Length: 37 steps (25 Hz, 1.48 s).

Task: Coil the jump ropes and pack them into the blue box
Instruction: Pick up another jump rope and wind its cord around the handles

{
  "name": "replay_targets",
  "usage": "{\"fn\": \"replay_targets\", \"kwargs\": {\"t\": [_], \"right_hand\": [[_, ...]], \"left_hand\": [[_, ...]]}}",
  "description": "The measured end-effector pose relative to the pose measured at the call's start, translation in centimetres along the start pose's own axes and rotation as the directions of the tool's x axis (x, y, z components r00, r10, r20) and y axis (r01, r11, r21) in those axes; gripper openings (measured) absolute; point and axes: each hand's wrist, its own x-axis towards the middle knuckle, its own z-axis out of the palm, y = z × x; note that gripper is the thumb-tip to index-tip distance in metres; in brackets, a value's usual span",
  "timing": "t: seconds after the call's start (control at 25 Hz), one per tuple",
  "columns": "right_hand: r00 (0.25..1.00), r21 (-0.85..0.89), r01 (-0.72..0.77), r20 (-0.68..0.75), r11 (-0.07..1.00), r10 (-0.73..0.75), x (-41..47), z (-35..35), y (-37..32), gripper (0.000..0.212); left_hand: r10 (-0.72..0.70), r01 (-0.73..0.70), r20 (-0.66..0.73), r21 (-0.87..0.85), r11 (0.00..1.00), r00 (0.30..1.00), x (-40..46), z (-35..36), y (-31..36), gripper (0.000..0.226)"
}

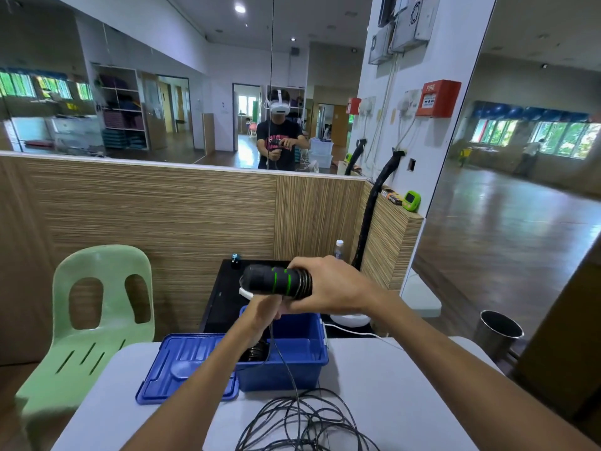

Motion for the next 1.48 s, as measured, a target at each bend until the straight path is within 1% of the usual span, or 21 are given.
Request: {"fn": "replay_targets", "kwargs": {"t": [0.04, 0.12, 0.2, 0.28, 0.36, 0.44, 0.48, 0.6, 0.72, 0.76, 0.8, 0.84, 0.88, 0.92, 0.96, 1.0, 1.04, 1.12, 1.16, 1.32, 1.48], "right_hand": [[0.999, -0.011, 0.04, 0.001, 0.999, -0.04, -0.5, 0.1, -0.2, 0.041], [0.995, -0.07, 0.101, -0.008, 0.992, -0.102, -1.5, 0.1, -0.3, 0.041], [0.989, -0.227, 0.139, -0.02, 0.964, -0.147, -2.4, 0.6, -0.4, 0.046], [0.988, -0.394, 0.138, -0.011, 0.908, -0.155, -3.0, 1.3, -0.7, 0.047], [0.991, -0.476, 0.123, 0.009, 0.871, -0.135, -3.1, 2.2, -0.8, 0.045], [0.995, -0.528, 0.092, 0.022, 0.844, -0.095, -2.8, 3.1, -0.8, 0.044], [0.998, -0.54, 0.058, 0.012, 0.84, -0.061, -2.6, 3.5, -0.7, 0.043], [0.996, -0.528, -0.084, -0.054, 0.845, 0.065, -1.4, 4.2, 0.1, 0.048], [0.969, -0.464, -0.226, -0.195, 0.856, 0.151, -0.1, 4.0, 1.8, 0.046], [0.955, -0.446, -0.266, -0.239, 0.855, 0.172, 0.2, 3.6, 2.2, 0.041], [0.944, -0.44, -0.292, -0.276, 0.849, 0.182, 0.5, 3.3, 2.6, 0.038], [0.935, -0.441, -0.31, -0.302, 0.842, 0.186, 0.8, 3.1, 2.8, 0.038], [0.929, -0.442, -0.324, -0.318, 0.836, 0.192, 1.2, 2.9, 2.9, 0.04], [0.922, -0.438, -0.341, -0.328, 0.832, 0.206, 1.5, 2.6, 2.9, 0.042], [0.913, -0.422, -0.364, -0.339, 0.83, 0.228, 1.7, 2.4, 2.8, 0.044], [0.903, -0.403, -0.386, -0.348, 0.83, 0.251, 1.9, 2.2, 2.7, 0.045], [0.897, -0.386, -0.398, -0.355, 0.832, 0.265, 2.0, 2.2, 2.7, 0.047], [0.895, -0.375, -0.403, -0.354, 0.835, 0.273, 1.9, 2.6, 2.7, 0.048], [0.895, -0.37, -0.401, -0.353, 0.838, 0.273, 1.9, 2.7, 2.6, 0.047], [0.879, -0.312, -0.425, -0.366, 0.85, 0.305, 2.2, 2.8, 1.8, 0.05], [0.86, -0.226, -0.422, -0.406, 0.878, 0.309, 2.1, 1.9, 1.4, 0.048]], "left_hand": [[0.006, -0.006, -0.002, 0.027, 1.0, 1.0, 0.5, -0.4, 0.3, 0.029], [0.046, -0.052, 0.077, 0.085, 0.995, 0.996, 1.7, -1.5, 1.1, 0.043], [0.104, -0.149, 0.171, 0.272, 0.951, 0.98, 2.5, -2.4, 2.9, 0.051], [0.227, -0.308, 0.213, 0.546, 0.779, 0.95, 2.8, -2.7, 5.0, 0.059], [0.332, -0.379, 0.229, 0.767, 0.518, 0.915, 2.7, -2.6, 6.5, 0.06], [0.389, -0.32, 0.209, 0.915, 0.246, 0.897, 2.1, -1.7, 7.8, 0.057], [0.405, -0.278, 0.197, 0.948, 0.152, 0.893, 1.7, -1.0, 8.2, 0.055], [0.451, -0.205, 0.178, 0.979, 0.01, 0.874, 0.2, 0.9, 9.5, 0.049], [0.459, -0.154, 0.159, 0.987, -0.049, 0.874, -1.1, 1.8, 9.9, 0.035], [0.457, -0.154, 0.152, 0.988, -0.034, 0.876, -1.7, 2.2, 9.7, 0.028], [0.464, -0.15, 0.125, 0.989, 0.017, 0.877, -2.3, 2.5, 9.4, 0.025], [0.474, -0.132, 0.053, 0.982, 0.136, 0.879, -2.7, 2.8, 9.0, 0.026], [0.469, -0.107, -0.056, 0.944, 0.313, 0.882, -2.9, 2.9, 8.5, 0.029], [0.421, -0.089, -0.17, 0.844, 0.529, 0.891, -3.1, 2.9, 8.0, 0.032], [0.319, -0.069, -0.264, 0.663, 0.745, 0.91, -3.1, 2.9, 7.4, 0.032], [0.193, -0.038, -0.308, 0.445, 0.895, 0.932, -3.2, 3.0, 6.9, 0.032], [0.084, -0.003, -0.312, 0.252, 0.968, 0.946, -3.4, 3.2, 6.4, 0.033], [-0.048, 0.045, -0.276, -0.016, 0.999, 0.96, -4.0, 3.6, 5.9, 0.033], [-0.059, 0.038, -0.273, -0.081, 0.996, 0.96, -4.2, 3.9, 5.8, 0.033], [0.023, -0.068, -0.338, -0.123, 0.99, 0.941, -4.7, 4.5, 5.7, 0.032], [0.051, -0.107, -0.279, -0.19, 0.976, 0.959, -5.0, 4.2, 4.1, 0.036]]}}
